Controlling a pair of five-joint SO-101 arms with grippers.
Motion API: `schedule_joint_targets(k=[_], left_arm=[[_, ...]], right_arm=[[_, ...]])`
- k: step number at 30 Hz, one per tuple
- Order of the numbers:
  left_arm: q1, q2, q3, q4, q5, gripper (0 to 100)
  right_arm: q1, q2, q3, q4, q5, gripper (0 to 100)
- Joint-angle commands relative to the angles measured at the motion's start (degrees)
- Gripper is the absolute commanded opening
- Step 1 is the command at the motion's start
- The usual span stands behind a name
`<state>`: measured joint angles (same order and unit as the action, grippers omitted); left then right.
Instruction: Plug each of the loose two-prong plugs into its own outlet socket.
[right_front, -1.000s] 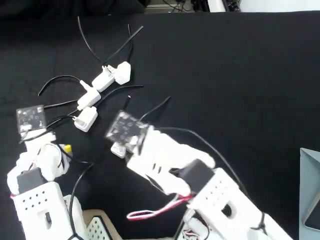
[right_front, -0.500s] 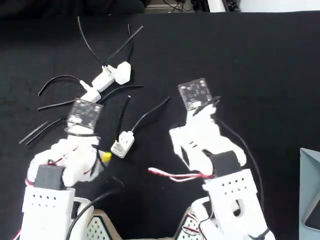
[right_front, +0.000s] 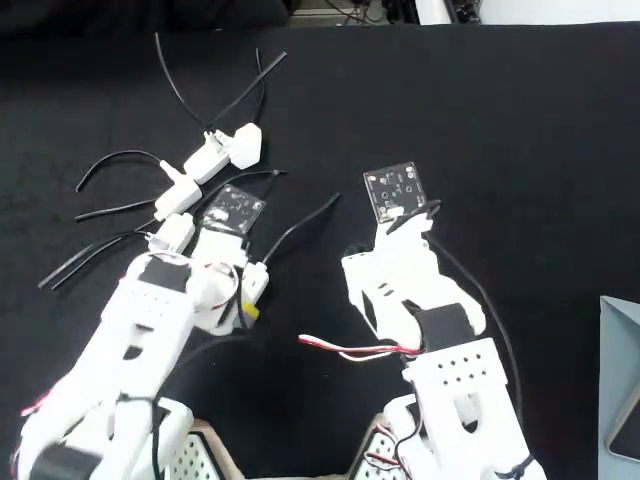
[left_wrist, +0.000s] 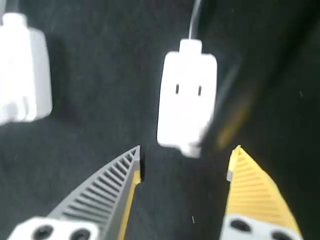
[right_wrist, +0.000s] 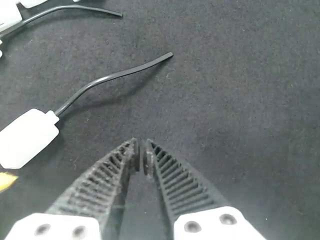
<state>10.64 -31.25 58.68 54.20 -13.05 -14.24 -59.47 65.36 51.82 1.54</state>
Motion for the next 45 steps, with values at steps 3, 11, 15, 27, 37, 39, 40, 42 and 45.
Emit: schedule_joint_targets(k=[3, 11, 15, 27, 37, 39, 40, 42, 45], left_arm=[[0.7, 11.1, -2.9, -12.4, 0.5, 22], [0.2, 13.9, -10.3, -11.7, 0.5, 4], [-2.4, 14.6, -17.5, -11.7, 0.6, 3], [-10.3, 33.7, -39.2, -11.5, 0.6, 15], [-13.0, 34.6, -46.0, -2.6, 0.5, 24], [-13.1, 33.2, -48.9, 2.2, 0.5, 24], [-13.1, 32.5, -50.3, 4.2, 0.5, 24], [-13.1, 31.6, -52.7, 7.3, 0.5, 25], [-14.1, 30.3, -55.0, 10.0, 0.5, 26]], right_arm=[[0.8, -0.9, -0.1, -1.1, -0.5, 1.5], [0.8, -0.9, 0.0, -1.0, -0.5, 1.5], [0.8, -0.9, 0.0, -0.9, -0.5, 1.5], [0.5, -0.9, 0.8, -1.5, -0.5, 1.5], [0.5, -0.9, 0.8, -1.5, -0.5, 1.6], [0.5, -0.9, 0.8, -1.5, -0.5, 1.7], [0.5, -0.9, 0.8, -1.5, -0.5, 1.7], [0.5, -0.9, 0.8, -1.5, -0.5, 1.7], [0.5, -0.9, 0.9, -1.5, -0.5, 1.8]])
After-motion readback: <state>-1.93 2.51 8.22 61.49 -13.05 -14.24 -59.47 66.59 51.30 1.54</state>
